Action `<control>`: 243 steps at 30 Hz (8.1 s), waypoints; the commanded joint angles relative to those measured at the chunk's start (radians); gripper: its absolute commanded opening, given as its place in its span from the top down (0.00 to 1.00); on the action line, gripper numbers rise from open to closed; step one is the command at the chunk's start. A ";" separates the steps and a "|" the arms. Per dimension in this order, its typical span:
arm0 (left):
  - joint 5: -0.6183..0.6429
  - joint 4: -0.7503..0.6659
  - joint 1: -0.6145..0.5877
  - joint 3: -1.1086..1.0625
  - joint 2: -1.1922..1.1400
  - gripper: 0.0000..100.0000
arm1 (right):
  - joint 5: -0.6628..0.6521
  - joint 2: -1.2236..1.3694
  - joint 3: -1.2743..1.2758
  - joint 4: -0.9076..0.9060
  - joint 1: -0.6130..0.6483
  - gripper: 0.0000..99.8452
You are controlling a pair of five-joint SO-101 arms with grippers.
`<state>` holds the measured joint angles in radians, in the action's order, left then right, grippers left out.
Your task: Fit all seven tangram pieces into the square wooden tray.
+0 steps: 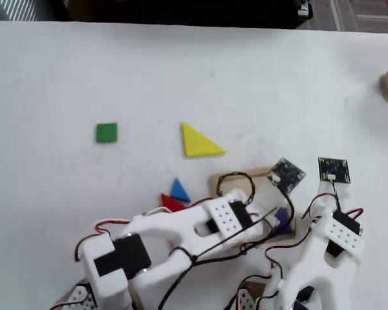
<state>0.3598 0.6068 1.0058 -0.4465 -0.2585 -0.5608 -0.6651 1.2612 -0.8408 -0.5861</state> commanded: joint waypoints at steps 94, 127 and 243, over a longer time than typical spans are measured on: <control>-0.632 0.222 -0.285 -0.543 0.823 0.97 | -0.012 -0.024 0.009 0.016 0.016 0.98; -0.540 0.222 -0.328 -0.526 0.547 0.72 | -0.012 -0.024 0.009 0.013 0.016 0.98; -0.720 0.183 -0.213 -0.649 0.673 0.82 | -0.061 -0.024 0.011 0.012 0.016 0.98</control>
<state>-0.3874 0.8385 0.8554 -1.0971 0.3997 -0.6114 -0.6697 1.2766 -0.8408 -0.5800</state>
